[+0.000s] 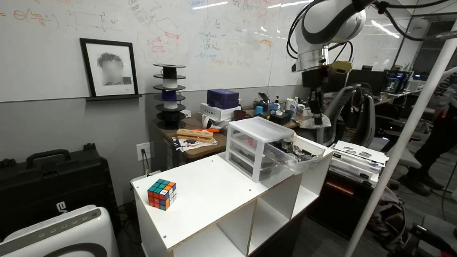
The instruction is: Put the plastic objects in the drawer then close the drawer.
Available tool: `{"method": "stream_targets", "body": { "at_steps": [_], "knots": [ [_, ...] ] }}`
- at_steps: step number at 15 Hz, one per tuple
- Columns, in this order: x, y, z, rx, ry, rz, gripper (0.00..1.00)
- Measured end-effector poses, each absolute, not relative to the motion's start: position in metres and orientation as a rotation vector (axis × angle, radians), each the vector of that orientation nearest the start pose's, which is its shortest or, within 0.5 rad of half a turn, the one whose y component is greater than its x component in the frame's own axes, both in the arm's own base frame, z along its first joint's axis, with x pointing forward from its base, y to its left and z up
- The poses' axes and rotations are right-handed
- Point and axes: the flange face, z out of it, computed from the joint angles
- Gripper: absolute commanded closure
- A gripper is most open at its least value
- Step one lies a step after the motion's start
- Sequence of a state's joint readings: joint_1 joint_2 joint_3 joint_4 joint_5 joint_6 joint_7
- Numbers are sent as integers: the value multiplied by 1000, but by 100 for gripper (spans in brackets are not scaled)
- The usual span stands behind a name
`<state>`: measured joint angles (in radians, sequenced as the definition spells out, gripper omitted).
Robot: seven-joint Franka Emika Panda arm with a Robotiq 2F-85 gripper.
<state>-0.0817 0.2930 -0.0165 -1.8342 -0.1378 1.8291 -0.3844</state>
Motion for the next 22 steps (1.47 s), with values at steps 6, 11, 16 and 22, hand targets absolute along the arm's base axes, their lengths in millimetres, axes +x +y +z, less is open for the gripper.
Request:
{"method": "stream_targets", "body": {
  "at_steps": [6, 11, 16, 22],
  "knots": [
    [566, -41, 324, -3020, -854, 636, 99],
    [575, -53, 301, -2969, -1097, 602, 99],
    [580, -48, 279, -2894, -1281, 528, 99],
    [573, -36, 274, -2860, -1267, 482, 99]
  ]
}}
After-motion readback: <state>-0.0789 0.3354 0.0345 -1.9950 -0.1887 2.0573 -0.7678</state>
